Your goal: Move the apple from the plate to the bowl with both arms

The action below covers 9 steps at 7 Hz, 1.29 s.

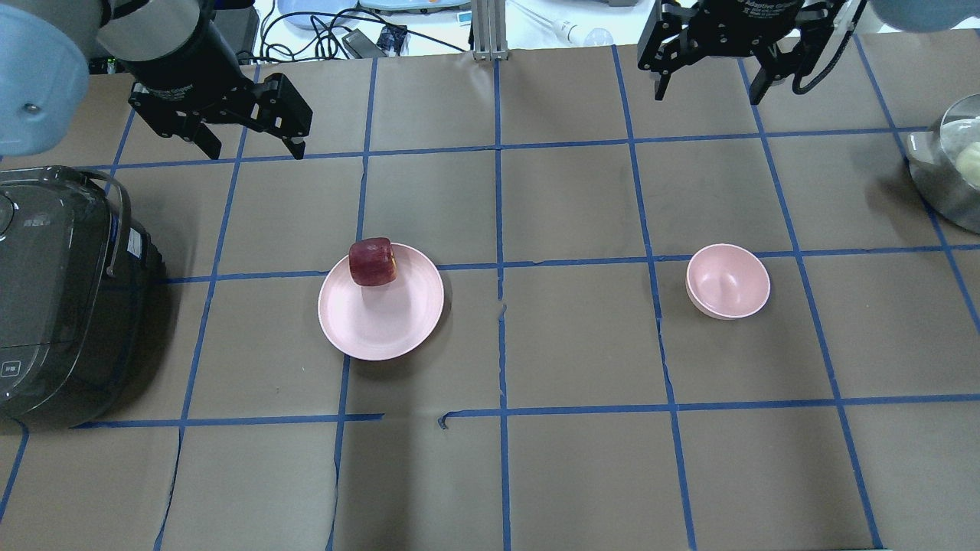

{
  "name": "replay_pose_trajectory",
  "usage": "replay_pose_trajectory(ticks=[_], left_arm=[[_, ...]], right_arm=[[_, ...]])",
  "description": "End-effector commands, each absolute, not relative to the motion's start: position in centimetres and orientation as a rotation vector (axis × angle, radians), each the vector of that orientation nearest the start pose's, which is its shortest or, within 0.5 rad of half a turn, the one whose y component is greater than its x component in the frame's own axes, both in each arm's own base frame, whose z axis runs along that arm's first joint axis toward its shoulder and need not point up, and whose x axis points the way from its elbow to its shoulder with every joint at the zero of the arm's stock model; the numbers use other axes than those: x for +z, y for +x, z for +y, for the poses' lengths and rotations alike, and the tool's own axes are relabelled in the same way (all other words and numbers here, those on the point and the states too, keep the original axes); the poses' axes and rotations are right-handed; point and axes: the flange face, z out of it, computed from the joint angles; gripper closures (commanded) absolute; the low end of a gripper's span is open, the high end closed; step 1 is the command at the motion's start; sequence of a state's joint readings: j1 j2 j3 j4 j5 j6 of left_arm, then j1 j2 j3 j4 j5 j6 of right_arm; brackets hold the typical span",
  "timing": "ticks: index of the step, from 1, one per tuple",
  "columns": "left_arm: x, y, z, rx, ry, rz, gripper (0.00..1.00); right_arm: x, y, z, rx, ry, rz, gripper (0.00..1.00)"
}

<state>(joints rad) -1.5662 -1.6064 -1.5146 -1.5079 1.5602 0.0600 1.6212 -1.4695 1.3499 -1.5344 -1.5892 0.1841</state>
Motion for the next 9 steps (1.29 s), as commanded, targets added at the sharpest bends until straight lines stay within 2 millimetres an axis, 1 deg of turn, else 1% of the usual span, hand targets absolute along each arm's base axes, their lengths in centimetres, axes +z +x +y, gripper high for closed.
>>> replay_pose_trajectory(ticks=[1, 8, 9], left_arm=[[50.3, -13.2, -51.6, -0.128, 0.088, 3.146, 0.00], [50.1, -13.3, -51.7, -0.121, 0.075, 3.147, 0.00], [49.2, -13.3, -52.1, -0.102, 0.075, 3.148, 0.00]], right_arm=[[54.1, 15.9, -53.3, -0.133, 0.211, 3.140, 0.00], [53.9, 15.8, -53.2, -0.124, 0.211, 3.143, 0.00], [53.9, 15.8, -53.2, -0.126, 0.211, 3.143, 0.00]])
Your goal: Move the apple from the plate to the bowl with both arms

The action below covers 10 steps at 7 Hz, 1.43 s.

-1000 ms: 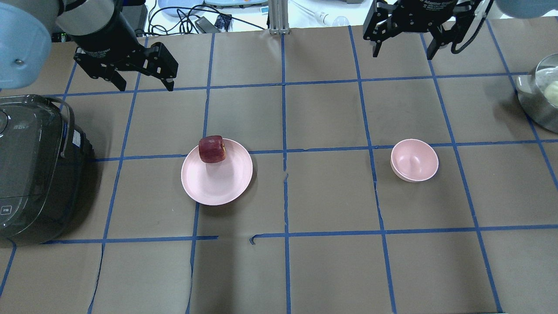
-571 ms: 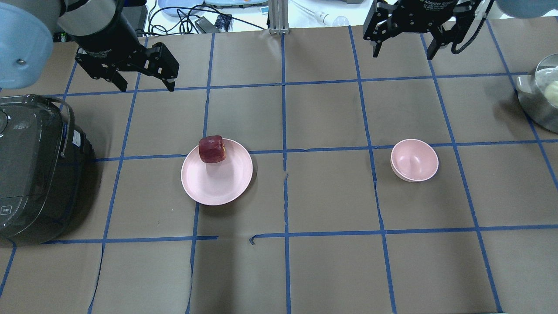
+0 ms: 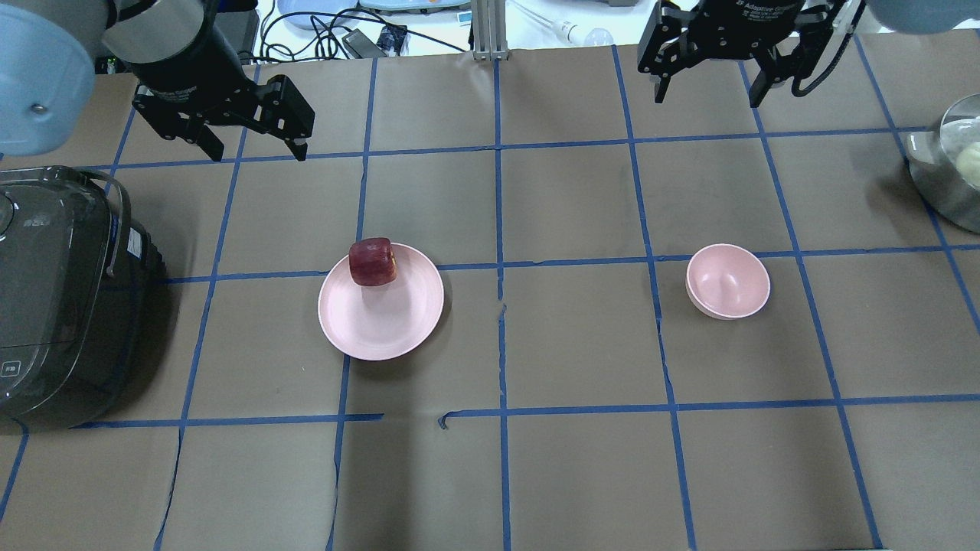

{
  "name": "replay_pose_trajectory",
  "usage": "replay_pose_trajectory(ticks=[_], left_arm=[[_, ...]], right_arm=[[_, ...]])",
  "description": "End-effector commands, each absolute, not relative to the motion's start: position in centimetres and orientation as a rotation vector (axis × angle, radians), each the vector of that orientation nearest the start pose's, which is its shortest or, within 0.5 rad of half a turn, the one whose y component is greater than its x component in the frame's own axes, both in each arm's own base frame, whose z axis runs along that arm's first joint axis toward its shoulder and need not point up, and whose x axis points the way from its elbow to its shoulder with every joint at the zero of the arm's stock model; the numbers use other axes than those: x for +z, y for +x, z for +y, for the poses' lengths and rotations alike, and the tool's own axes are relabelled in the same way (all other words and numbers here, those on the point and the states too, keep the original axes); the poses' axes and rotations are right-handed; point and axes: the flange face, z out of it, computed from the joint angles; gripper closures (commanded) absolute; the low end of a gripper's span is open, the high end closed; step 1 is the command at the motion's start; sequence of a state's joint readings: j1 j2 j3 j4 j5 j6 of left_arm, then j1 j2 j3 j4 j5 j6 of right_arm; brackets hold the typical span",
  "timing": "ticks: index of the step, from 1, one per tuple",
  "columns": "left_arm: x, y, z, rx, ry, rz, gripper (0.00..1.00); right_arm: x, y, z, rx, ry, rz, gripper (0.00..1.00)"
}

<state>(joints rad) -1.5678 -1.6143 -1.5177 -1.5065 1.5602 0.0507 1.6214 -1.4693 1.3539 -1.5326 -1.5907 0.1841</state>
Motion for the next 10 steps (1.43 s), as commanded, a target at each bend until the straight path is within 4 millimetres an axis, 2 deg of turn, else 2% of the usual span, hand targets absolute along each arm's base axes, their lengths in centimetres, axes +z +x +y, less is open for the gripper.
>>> replay_pose_trajectory(ticks=[1, 2, 4, 5, 6, 7, 8, 9, 10], left_arm=[[47.1, -13.3, -52.2, -0.052, 0.061, 3.149, 0.00], [43.8, -13.4, -53.2, -0.087, 0.061, 3.151, 0.00], [36.3, -13.5, -53.1, -0.121, 0.016, 3.151, 0.00], [32.7, -13.8, -52.6, -0.090, -0.004, 3.155, 0.00], [30.3, -14.8, -52.1, -0.061, -0.107, 3.213, 0.01], [29.1, -16.5, -52.2, -0.057, -0.148, 3.227, 0.01], [27.1, -16.9, -52.5, -0.022, -0.140, 3.222, 0.01], [25.9, -17.2, -52.8, 0.008, -0.138, 3.218, 0.01], [25.1, -17.2, -53.1, 0.007, -0.136, 3.215, 0.01]], right_arm=[[53.7, 15.8, -53.3, -0.121, 0.211, 3.143, 0.00], [53.6, 15.8, -53.3, -0.119, 0.211, 3.145, 0.00], [52.6, 15.4, -53.9, -0.090, 0.201, 3.160, 0.00], [50.5, 14.2, -54.2, -0.042, 0.222, 3.167, 0.00], [48.3, 11.1, -56.1, -0.050, 0.174, 3.170, 0.00], [44.4, 6.9, -59.0, -0.024, 0.140, 3.172, 0.00], [40.2, 3.5, -61.3, -0.023, 0.120, 3.175, 0.00], [35.9, 1.5, -62.5, 0.021, 0.129, 3.170, 0.00], [33.5, 1.5, -62.3, 0.044, 0.123, 3.169, 0.00]])
